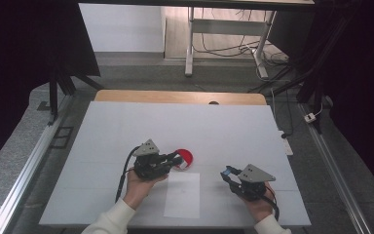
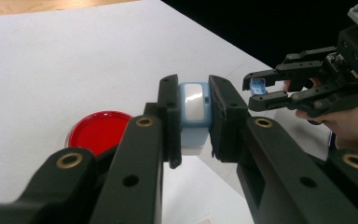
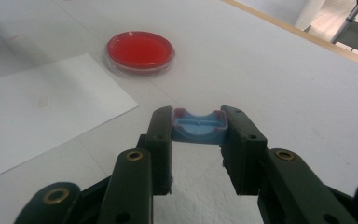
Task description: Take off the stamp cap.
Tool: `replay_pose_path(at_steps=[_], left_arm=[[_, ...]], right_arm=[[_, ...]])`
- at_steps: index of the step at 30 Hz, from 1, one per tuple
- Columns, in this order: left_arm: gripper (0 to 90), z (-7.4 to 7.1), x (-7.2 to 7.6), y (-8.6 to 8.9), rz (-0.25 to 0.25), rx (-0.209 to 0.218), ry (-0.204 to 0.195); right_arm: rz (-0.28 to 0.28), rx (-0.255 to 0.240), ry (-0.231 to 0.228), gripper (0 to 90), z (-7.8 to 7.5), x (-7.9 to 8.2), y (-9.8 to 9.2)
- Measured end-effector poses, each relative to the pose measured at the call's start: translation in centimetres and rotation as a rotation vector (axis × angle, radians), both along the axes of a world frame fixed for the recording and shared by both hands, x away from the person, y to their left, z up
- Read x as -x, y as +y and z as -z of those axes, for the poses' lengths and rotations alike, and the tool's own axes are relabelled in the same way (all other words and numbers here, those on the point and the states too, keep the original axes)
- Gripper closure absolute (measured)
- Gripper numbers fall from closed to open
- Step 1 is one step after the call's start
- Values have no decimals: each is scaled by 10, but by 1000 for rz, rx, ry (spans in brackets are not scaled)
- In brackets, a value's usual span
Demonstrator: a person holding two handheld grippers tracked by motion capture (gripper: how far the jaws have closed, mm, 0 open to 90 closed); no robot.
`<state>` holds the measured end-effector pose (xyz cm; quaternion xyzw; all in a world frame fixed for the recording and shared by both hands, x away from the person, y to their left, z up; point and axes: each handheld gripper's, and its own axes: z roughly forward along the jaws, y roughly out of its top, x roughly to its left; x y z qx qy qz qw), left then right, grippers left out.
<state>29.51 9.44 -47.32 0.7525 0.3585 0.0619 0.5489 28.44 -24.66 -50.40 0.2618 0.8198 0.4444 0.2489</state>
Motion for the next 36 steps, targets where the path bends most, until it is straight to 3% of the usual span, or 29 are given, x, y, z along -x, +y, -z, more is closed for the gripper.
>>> replay_pose_path(at_steps=[8,20,36], left_arm=[[757,-2,0,4,-9,14,-7],[757,-10,-6,12,-3,33,-34],[757,-16,-4,16,-31,2,-62]], right_arm=[[24,5,-5,647,0,2,-11],[125,-16,9,646,0,2,-45],[109,-8,-12,646,-3,0,-45]])
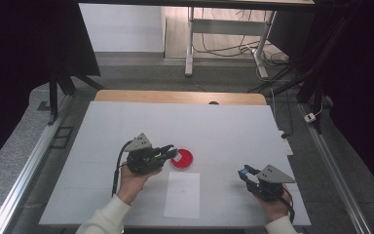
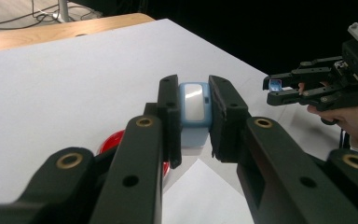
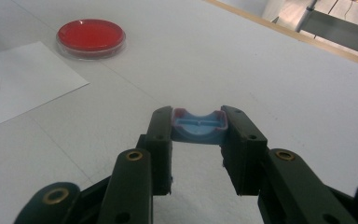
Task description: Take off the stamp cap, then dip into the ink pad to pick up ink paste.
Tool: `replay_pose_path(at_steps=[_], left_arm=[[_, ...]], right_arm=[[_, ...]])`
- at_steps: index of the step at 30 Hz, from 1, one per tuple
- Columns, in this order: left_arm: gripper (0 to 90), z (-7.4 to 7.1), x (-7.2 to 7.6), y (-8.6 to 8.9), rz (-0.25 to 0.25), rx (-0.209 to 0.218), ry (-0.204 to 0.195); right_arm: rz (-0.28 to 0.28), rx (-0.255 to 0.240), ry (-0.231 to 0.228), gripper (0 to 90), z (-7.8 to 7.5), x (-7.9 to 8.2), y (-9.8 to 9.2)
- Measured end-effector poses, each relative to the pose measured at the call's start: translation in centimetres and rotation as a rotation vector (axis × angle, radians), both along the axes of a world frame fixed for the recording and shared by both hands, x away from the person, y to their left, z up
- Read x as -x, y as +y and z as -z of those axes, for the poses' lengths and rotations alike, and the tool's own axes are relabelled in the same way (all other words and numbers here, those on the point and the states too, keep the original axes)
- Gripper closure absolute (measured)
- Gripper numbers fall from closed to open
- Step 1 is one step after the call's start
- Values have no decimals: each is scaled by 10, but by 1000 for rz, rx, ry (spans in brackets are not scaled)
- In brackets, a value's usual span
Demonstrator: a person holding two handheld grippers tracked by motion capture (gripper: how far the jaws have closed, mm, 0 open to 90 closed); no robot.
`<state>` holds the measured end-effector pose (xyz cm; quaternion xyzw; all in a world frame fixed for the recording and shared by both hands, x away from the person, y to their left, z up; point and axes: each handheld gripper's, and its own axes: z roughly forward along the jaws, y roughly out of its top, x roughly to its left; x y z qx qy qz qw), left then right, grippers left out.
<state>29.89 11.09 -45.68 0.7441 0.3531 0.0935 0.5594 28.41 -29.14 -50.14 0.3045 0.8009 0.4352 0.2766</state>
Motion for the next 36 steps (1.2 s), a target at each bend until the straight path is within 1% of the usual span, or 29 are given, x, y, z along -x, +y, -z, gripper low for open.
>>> replay_pose_path(at_steps=[4,6,12,17,18,21,24,30,31,34,36], left_arm=[[757,-1,0,0,-5,-6,-4],[756,-1,0,0,-7,-7,-4],[756,0,-6,0,-11,-18,-1],[756,1,-9,-3,-10,-48,-7],[757,0,-9,-4,-12,-52,-9],[757,0,-11,-5,-10,-55,-10],[756,-1,-13,-6,-10,-71,-13],[756,-1,-20,-10,8,-90,-1],[756,-1,-22,-10,9,-94,0],[756,-1,-29,-14,13,-101,1],[756,0,-33,-17,15,-117,1]], right_arm=[[-6,-3,-6,646,-1,-1,-1],[-5,-13,-7,646,-2,-1,-2],[-3,-10,-10,646,-2,-2,-3],[0,-13,-12,646,-2,-3,-4],[-3,-16,-13,646,-2,-3,-4],[1,-6,-10,646,-2,-3,-3],[-1,-10,-13,646,-1,-3,-3],[12,-4,-8,646,-1,-2,-4],[8,-9,-13,646,-1,-3,-4],[11,1,-13,646,-1,-3,-3],[12,-2,-13,646,-1,-4,-3]])
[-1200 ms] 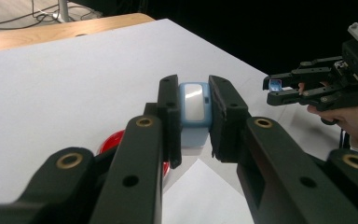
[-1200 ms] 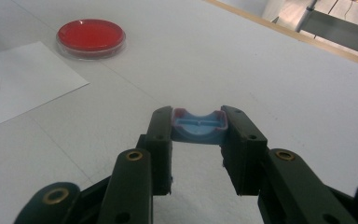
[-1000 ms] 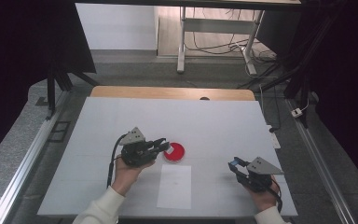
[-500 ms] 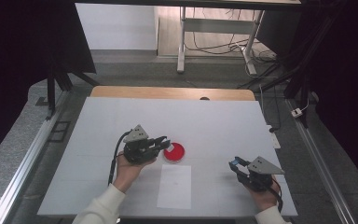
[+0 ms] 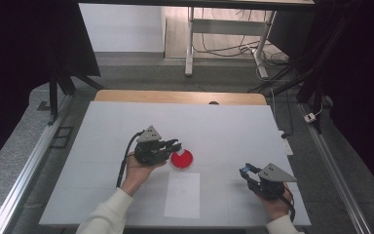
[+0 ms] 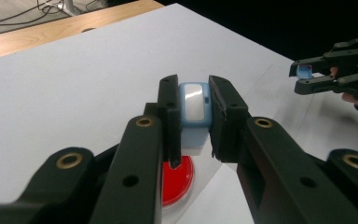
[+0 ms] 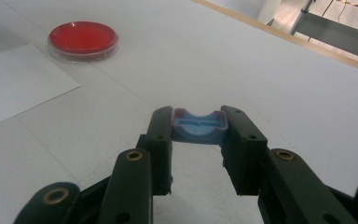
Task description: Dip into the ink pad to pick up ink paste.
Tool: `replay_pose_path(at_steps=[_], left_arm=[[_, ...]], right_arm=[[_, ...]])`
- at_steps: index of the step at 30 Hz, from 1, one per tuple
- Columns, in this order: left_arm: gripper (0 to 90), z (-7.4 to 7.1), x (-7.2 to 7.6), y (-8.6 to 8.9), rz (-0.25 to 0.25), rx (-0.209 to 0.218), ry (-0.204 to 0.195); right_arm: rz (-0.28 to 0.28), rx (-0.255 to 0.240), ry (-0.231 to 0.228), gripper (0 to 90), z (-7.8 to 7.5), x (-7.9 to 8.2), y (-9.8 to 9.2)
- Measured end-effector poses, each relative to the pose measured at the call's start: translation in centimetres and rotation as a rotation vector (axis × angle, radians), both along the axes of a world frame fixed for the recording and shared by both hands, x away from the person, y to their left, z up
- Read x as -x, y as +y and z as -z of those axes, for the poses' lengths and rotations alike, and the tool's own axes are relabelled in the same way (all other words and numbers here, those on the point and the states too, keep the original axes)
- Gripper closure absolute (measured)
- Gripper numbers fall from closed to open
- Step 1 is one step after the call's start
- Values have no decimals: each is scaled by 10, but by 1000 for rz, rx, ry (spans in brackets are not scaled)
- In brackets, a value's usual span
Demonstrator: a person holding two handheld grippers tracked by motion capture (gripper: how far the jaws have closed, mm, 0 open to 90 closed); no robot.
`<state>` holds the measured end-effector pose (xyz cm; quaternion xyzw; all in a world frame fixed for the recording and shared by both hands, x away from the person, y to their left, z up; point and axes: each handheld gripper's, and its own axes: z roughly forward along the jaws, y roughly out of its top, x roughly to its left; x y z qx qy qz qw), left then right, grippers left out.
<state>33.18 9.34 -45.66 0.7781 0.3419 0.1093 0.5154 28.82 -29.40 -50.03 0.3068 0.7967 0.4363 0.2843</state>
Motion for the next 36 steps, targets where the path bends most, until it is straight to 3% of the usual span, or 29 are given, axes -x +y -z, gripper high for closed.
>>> replay_pose_path(at_steps=[7,18,25,36], left_arm=[[756,9,-12,-5,4,-32,38],[756,29,-19,-13,-14,-103,55],[756,36,-20,-17,-16,-141,48],[756,39,-20,-18,-22,-164,42]], right_arm=[[3,6,8,645,1,-2,1],[-1,8,7,645,2,-1,2],[-2,12,13,645,3,-1,2],[-4,11,12,644,3,-1,3]])
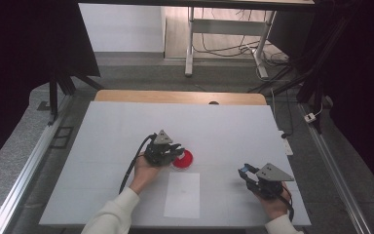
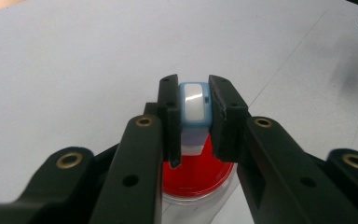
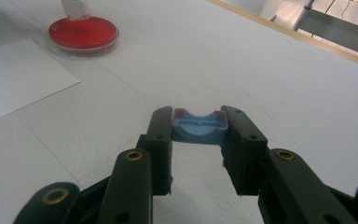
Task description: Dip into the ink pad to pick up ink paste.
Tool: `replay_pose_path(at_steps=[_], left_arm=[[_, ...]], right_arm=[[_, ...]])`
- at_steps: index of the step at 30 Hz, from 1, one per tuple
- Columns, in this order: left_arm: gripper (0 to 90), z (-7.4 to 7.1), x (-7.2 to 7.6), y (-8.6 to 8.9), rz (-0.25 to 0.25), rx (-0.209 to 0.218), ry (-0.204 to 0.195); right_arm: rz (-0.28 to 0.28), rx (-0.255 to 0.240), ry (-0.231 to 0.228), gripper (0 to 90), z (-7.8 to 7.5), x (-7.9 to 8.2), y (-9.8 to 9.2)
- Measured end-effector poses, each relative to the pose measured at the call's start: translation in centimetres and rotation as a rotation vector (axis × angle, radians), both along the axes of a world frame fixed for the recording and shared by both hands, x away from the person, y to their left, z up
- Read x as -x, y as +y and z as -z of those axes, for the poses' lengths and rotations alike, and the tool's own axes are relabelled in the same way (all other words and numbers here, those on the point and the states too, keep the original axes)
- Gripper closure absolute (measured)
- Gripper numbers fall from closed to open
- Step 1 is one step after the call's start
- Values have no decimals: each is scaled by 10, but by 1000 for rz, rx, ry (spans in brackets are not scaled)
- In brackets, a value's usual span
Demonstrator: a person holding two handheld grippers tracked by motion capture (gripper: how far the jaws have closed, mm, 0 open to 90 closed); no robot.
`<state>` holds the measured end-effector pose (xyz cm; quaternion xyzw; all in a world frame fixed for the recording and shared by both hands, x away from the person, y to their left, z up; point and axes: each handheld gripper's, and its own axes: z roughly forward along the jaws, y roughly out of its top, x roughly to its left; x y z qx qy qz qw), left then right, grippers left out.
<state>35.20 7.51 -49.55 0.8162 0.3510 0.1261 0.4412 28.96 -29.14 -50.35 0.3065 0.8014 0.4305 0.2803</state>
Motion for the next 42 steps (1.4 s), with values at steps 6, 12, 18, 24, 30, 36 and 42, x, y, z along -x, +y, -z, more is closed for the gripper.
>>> replay_pose_path(at_steps=[6,12,18,24,30,36,42], left_arm=[[756,3,-1,-1,-2,-16,1],[757,4,-1,-2,-4,-28,-5],[756,6,0,-2,-6,-45,-7],[757,9,0,-4,-5,-55,-6],[756,9,0,-6,-3,-65,-16],[757,10,1,-7,-3,-68,-22],[757,10,1,-8,-1,-75,-31]], right_arm=[[1,3,2,644,0,0,0],[0,4,1,645,0,0,0],[1,2,0,644,0,0,0],[-3,1,-1,645,0,0,0],[-3,0,-2,645,0,0,0],[-3,2,-1,645,0,0,0],[-6,3,-2,645,0,1,2]])
